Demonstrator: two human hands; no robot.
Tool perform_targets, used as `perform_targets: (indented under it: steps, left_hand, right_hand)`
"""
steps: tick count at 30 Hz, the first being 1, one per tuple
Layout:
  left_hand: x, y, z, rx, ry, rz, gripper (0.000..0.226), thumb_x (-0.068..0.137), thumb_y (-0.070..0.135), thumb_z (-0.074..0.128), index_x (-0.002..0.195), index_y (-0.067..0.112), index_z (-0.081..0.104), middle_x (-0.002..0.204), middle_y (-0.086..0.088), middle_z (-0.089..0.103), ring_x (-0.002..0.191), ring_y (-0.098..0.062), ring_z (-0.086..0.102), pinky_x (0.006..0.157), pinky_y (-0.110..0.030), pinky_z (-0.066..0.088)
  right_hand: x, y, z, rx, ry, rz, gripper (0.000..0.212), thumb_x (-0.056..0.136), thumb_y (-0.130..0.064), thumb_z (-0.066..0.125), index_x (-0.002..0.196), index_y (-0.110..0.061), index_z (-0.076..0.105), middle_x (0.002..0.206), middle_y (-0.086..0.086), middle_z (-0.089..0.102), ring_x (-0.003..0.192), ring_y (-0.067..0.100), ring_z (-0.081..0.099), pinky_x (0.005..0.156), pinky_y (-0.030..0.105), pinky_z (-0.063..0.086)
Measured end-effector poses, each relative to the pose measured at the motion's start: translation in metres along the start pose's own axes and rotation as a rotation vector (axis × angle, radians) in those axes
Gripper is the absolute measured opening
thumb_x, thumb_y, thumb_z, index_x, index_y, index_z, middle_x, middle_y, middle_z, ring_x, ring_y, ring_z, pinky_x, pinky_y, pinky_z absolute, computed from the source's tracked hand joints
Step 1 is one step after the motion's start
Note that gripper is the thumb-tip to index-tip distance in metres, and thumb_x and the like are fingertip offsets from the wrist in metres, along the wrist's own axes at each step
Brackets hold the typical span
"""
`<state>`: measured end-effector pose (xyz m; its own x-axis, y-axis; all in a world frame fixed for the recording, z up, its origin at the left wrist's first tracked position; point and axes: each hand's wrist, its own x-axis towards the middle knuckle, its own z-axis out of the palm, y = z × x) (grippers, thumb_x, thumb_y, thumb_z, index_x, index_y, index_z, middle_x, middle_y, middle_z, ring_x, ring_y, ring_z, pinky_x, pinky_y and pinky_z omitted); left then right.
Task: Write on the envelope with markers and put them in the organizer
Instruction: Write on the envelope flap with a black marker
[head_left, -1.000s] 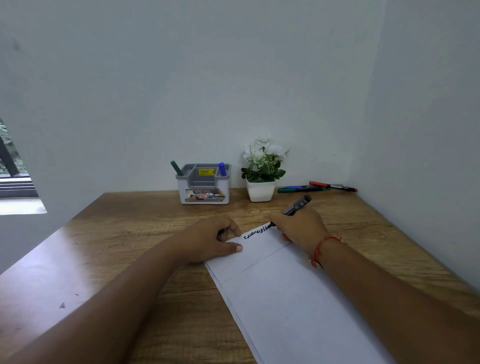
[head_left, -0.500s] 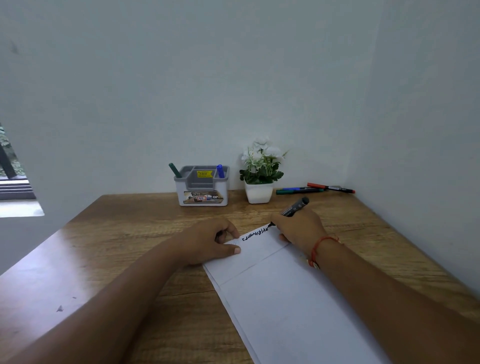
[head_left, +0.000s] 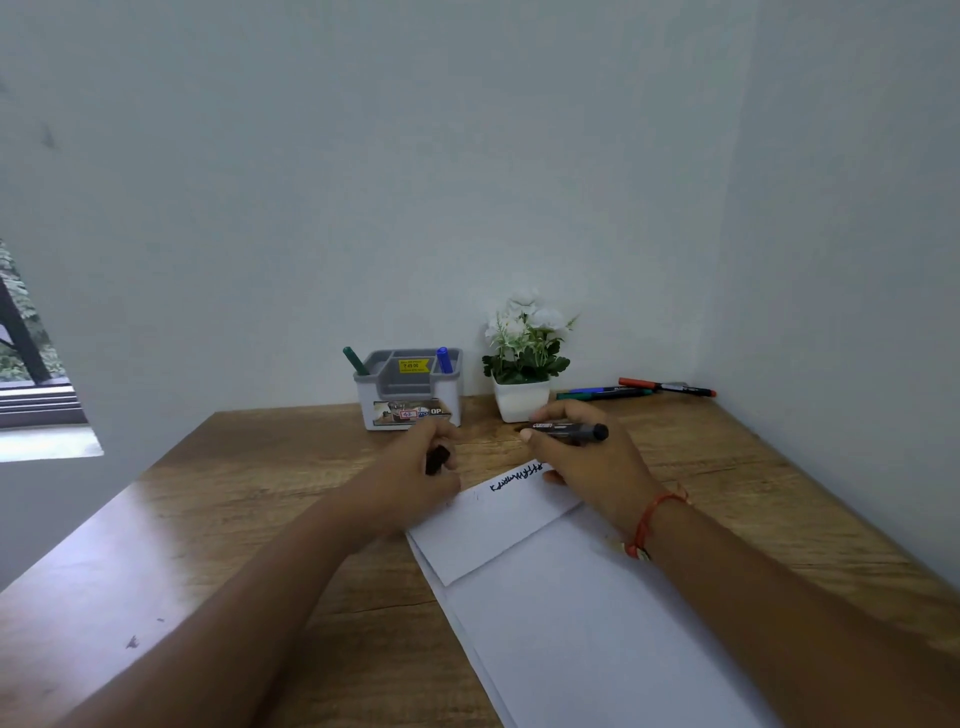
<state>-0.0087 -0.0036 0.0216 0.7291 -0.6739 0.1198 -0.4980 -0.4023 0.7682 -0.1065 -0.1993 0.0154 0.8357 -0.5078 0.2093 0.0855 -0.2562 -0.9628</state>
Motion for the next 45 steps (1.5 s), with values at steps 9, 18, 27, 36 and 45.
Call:
perform_targets:
  steps: [9, 18, 27, 36, 45]
  left_hand:
    - [0.001, 0.006, 0.000, -0.098, 0.100, 0.058, 0.032, 0.090, 0.010, 0.067, 0.113, 0.024, 0.050, 0.102, 0.015, 0.075, 0.104, -0.005, 0.066, 0.092, -0.029, 0.051]
    - [-0.002, 0.011, 0.002, -0.114, 0.091, 0.037, 0.042, 0.082, 0.008, 0.076, 0.110, 0.030, 0.054, 0.101, 0.012, 0.076, 0.101, -0.007, 0.068, 0.099, -0.041, 0.050]
    - [-0.010, 0.025, 0.003, -0.255, 0.133, 0.109, 0.027, 0.074, -0.002, 0.078, 0.096, 0.011, 0.069, 0.093, -0.004, 0.074, 0.091, -0.015, 0.070, 0.084, -0.022, 0.056]
    - [-0.013, 0.030, 0.006, -0.498, 0.154, 0.048, 0.018, 0.081, -0.006, 0.070, 0.091, 0.008, 0.073, 0.083, -0.009, 0.076, 0.075, -0.013, 0.071, 0.068, -0.018, 0.056]
    - [-0.008, 0.033, -0.027, -0.590, 0.482, 0.134, 0.014, 0.083, 0.008, 0.073, 0.097, 0.010, 0.073, 0.084, -0.008, 0.076, 0.081, -0.015, 0.070, 0.083, -0.029, 0.056]
  right_hand:
    - [-0.009, -0.014, 0.003, 0.269, -0.147, -0.036, 0.024, 0.100, -0.023, 0.059, 0.103, -0.004, 0.074, 0.077, 0.011, 0.072, 0.072, 0.018, 0.067, 0.065, 0.030, 0.056]
    - [-0.013, -0.014, 0.005, 0.254, -0.229, -0.032, 0.027, 0.099, -0.026, 0.061, 0.099, -0.001, 0.070, 0.076, 0.011, 0.071, 0.068, 0.016, 0.066, 0.065, 0.031, 0.058]
    - [-0.012, -0.013, 0.002, 0.254, -0.284, -0.043, 0.019, 0.097, -0.025, 0.064, 0.088, -0.007, 0.066, 0.075, 0.011, 0.071, 0.064, 0.015, 0.064, 0.063, 0.027, 0.055]
    - [-0.012, -0.019, 0.001, 0.255, -0.307, -0.127, 0.020, 0.097, -0.022, 0.064, 0.085, -0.005, 0.064, 0.070, 0.008, 0.069, 0.061, 0.011, 0.062, 0.061, 0.022, 0.054]
    - [-0.009, -0.026, 0.008, 0.432, -0.219, -0.005, 0.042, 0.085, -0.049, 0.060, 0.114, -0.018, 0.064, 0.096, 0.015, 0.076, 0.080, 0.018, 0.073, 0.068, 0.029, 0.060]
